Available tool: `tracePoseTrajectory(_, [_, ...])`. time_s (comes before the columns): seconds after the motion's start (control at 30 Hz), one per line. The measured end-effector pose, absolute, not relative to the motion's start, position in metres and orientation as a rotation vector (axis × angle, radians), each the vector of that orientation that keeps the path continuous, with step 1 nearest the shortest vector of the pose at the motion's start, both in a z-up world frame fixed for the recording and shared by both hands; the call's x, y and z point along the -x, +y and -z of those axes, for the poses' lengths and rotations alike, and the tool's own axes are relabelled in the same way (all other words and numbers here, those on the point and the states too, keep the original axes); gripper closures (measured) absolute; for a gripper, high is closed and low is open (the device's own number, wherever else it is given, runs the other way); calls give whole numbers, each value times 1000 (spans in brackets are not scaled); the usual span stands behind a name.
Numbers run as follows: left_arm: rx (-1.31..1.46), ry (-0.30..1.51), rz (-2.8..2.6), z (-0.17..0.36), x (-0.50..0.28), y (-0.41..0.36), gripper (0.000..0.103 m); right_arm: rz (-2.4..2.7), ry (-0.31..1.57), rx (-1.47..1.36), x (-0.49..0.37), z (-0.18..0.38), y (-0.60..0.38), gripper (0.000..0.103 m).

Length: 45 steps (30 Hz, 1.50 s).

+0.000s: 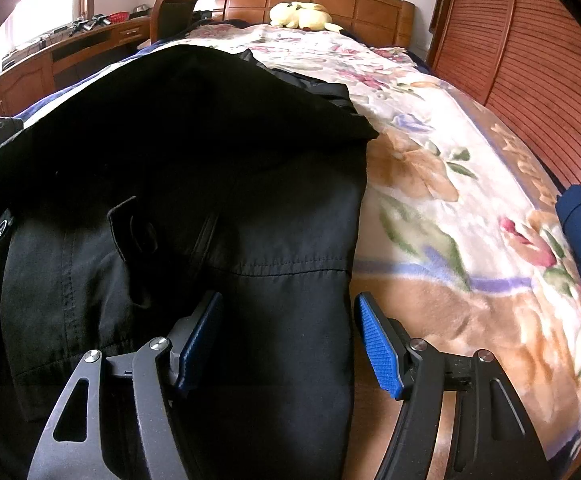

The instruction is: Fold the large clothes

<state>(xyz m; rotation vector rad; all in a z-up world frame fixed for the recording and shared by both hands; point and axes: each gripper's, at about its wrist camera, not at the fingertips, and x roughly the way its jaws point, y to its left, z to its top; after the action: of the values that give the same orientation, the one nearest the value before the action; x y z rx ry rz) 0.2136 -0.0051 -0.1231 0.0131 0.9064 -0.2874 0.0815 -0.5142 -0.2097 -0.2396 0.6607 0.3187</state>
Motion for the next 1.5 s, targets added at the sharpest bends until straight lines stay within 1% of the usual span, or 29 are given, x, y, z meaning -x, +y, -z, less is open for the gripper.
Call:
tracePoseTrajectory(0.17, [-57,963,253,143,-221,-11,75,-319,661,241,-82,210,-514,34])
tracePoseTrajectory(0.3, [-59,942,238,146,-215,-11,75,-319,662,241,-82,210,-514,34])
tracePoseTrajectory(0.33, [-75,932,247,145,-212,-13,79,-319,662,240,-82,210,-514,34])
tracePoseTrajectory(0.37, [-74,925,268,143,-209,-14,92,-321,662,239,-82,210,-514,34])
tracePoseTrajectory(0.4, [-75,922,283,141,-206,-14,97,-322,662,238,-82,210,-515,34])
tracePoseTrajectory(0.47, [-93,866,276,124,-198,-12,99,-321,662,239,-82,210,-515,34])
tracePoseTrajectory(0.63, [-73,733,260,68,-187,11,100,-322,665,238,-82,210,-515,34])
tracePoseTrajectory(0.77, [-88,696,230,46,-185,22,100,-322,665,241,-84,210,-516,34])
tracePoseTrajectory(0.87, [-60,717,197,44,-186,34,99,-322,666,241,-84,210,-516,34])
tracePoseTrajectory(0.9, [-47,728,208,47,-185,37,97,-322,665,242,-84,210,-516,34])
tracePoseTrajectory(0.93, [-30,737,227,49,-183,39,94,-322,665,242,-84,210,-516,34])
tracePoseTrajectory(0.97, [-20,744,241,53,-181,39,83,-322,665,243,-84,210,-516,34])
tracePoseTrajectory(1.0, [-17,755,258,58,-179,37,78,-323,666,243,-84,210,-516,34])
tracePoseTrajectory(1.07, [-40,778,286,68,-175,25,74,-324,668,241,-85,210,-516,34])
tracePoseTrajectory(1.33, [-129,869,342,106,-170,-18,72,-325,668,241,-85,211,-517,34])
tracePoseTrajectory(1.5, [-157,896,257,124,-182,-19,72,-326,668,242,-85,211,-517,34])
